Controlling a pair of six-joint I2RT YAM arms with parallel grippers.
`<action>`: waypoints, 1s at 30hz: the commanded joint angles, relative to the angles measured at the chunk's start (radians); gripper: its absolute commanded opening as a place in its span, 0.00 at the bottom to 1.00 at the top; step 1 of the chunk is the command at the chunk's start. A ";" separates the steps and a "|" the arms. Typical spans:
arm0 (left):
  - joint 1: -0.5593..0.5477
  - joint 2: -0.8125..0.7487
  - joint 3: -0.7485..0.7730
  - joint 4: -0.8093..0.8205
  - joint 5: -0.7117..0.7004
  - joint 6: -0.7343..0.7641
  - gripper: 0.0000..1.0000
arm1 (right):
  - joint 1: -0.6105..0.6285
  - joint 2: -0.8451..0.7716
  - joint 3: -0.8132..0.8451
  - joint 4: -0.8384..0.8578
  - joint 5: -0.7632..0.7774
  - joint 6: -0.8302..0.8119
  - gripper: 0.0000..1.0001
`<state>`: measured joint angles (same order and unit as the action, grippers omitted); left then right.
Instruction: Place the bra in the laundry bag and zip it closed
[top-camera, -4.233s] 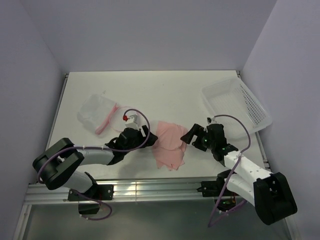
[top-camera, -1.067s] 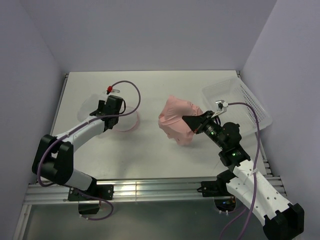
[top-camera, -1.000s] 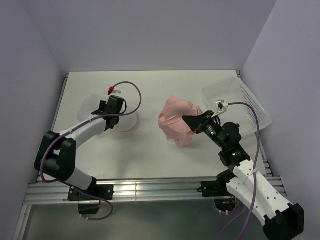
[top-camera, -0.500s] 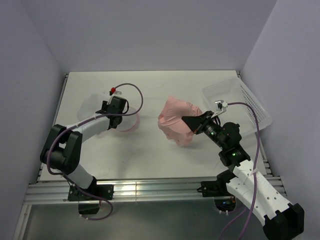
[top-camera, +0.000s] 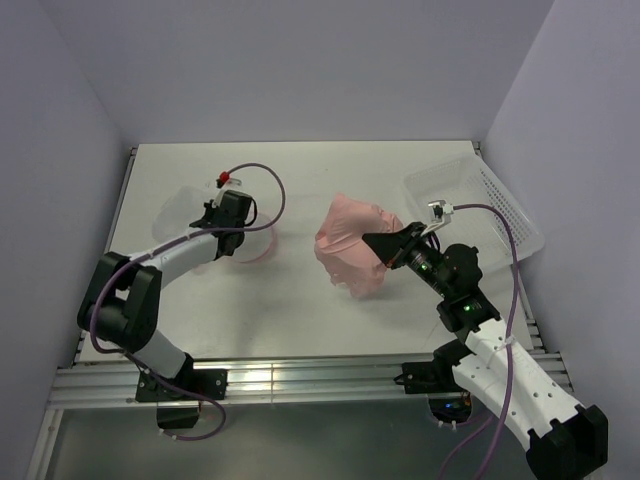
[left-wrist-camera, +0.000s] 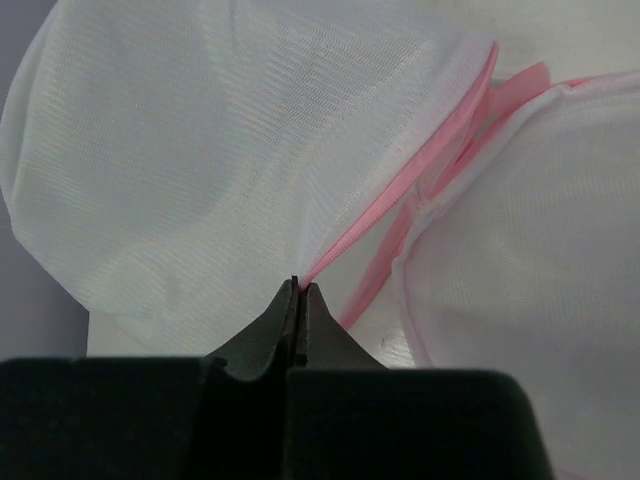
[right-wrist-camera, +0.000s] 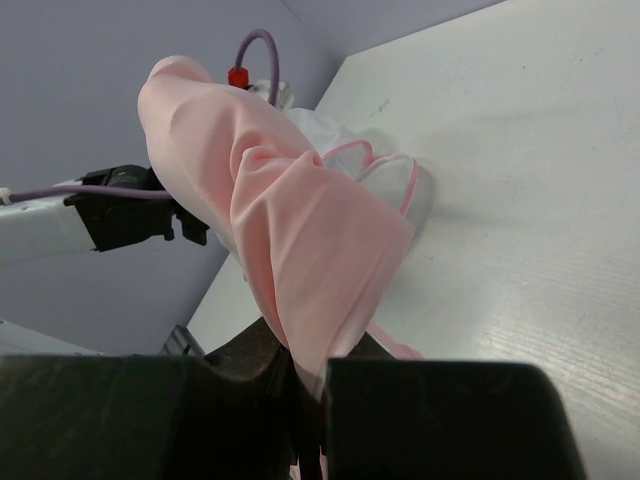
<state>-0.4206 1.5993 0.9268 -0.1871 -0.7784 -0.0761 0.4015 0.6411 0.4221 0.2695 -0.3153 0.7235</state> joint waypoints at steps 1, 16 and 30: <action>-0.014 -0.084 0.046 -0.021 0.042 -0.054 0.00 | 0.007 0.000 0.012 0.059 -0.008 -0.006 0.00; -0.020 -0.397 0.023 0.046 0.572 -0.618 0.00 | 0.051 0.037 0.128 0.105 0.194 0.157 0.00; -0.069 -0.506 -0.236 0.429 0.706 -0.990 0.00 | 0.309 0.299 0.204 0.490 0.571 0.234 0.00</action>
<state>-0.4862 1.1362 0.7071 0.0895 -0.1093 -0.9451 0.6731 0.9104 0.5983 0.5751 0.1272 0.9501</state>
